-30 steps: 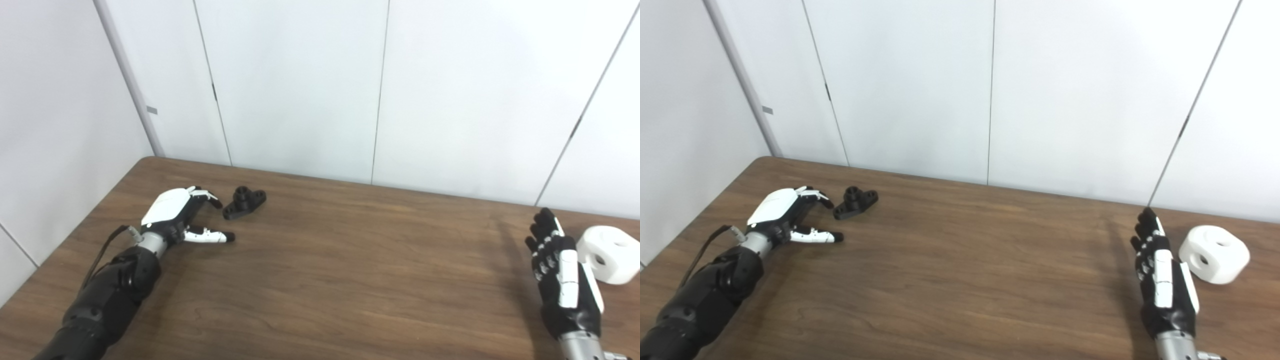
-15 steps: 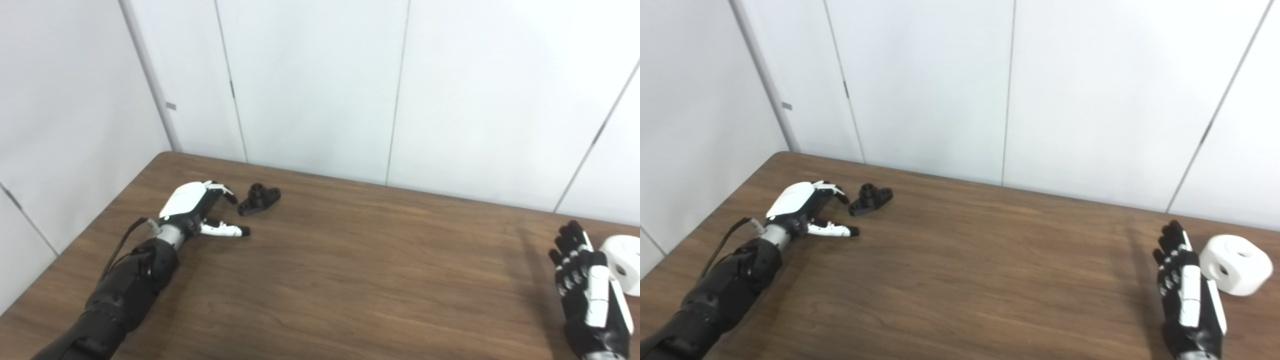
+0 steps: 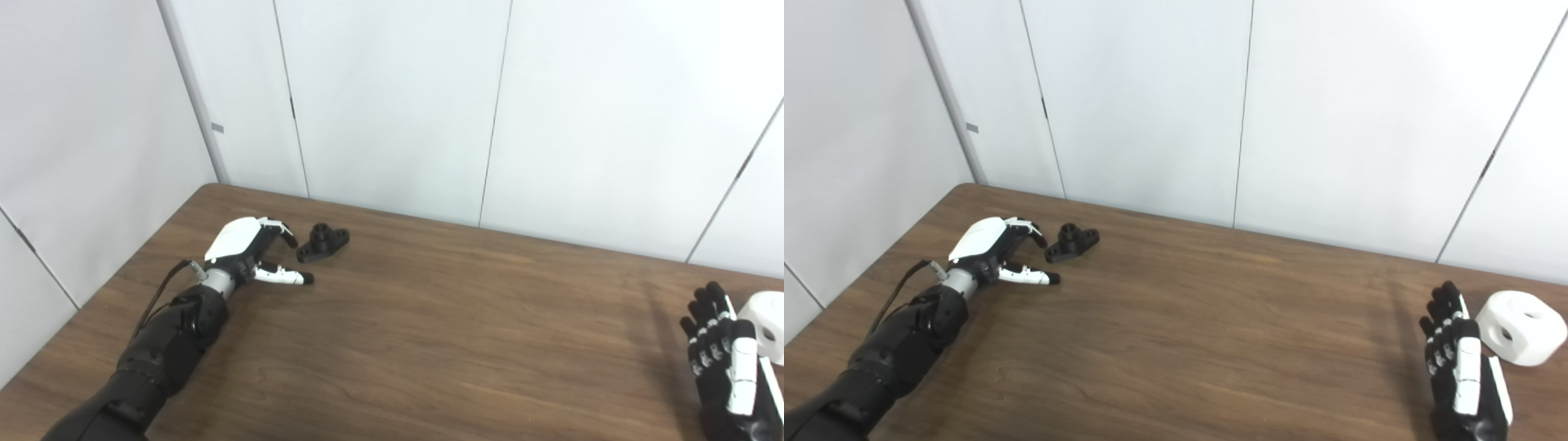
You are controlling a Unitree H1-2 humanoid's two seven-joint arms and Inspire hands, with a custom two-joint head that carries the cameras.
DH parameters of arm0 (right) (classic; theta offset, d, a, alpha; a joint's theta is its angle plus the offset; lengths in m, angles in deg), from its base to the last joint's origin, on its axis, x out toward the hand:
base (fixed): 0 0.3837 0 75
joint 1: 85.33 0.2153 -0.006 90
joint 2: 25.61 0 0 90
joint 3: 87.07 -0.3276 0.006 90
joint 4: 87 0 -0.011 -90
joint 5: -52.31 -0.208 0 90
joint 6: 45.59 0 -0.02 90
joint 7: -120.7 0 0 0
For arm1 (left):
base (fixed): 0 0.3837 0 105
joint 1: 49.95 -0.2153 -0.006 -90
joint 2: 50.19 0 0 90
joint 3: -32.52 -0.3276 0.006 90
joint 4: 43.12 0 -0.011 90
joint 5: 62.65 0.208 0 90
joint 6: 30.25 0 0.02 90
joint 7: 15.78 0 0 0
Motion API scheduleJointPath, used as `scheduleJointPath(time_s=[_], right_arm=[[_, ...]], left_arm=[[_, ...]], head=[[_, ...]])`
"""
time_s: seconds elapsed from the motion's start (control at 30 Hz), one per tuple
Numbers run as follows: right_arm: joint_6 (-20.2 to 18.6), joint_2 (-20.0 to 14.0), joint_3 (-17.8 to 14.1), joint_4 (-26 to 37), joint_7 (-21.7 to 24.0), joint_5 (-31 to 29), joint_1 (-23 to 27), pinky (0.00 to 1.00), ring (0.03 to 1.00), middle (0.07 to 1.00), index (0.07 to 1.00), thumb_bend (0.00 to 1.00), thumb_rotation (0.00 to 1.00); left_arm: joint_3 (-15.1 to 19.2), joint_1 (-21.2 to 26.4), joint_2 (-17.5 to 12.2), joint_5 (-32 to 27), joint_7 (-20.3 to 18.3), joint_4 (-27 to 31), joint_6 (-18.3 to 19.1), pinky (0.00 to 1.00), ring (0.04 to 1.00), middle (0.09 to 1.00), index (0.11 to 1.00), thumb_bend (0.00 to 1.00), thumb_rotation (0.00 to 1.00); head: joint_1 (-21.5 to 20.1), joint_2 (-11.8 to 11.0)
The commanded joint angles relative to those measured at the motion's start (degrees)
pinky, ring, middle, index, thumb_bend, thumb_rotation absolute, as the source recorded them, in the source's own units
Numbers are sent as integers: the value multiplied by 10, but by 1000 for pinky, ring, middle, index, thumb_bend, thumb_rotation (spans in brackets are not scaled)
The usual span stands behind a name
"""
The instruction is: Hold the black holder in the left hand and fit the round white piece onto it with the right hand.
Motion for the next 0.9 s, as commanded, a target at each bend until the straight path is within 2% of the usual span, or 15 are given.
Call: scheduleJointPath(time_s=[0.0,0.47,0.63,0.87], right_arm=[[5,7,3,3,0,-2,-10,1000,1000,986,985,328,1000],[1,23,11,24,-10,10,-16,1000,1000,974,975,327,1000],[-2,27,12,27,-12,14,-18,1000,1000,975,976,355,1000],[1,27,14,22,-14,20,-17,1000,1000,972,974,358,1000]], left_arm=[[-7,18,-3,0,-5,-12,-7,966,925,839,700,958,313],[-40,56,11,4,1,-64,-28,961,919,834,697,972,293],[-50,68,15,4,0,-75,-33,967,924,838,699,976,311],[-58,77,20,0,3,-81,-39,956,915,830,693,971,278]], head=[[-3,1],[-24,3],[-29,3],[-32,4]])
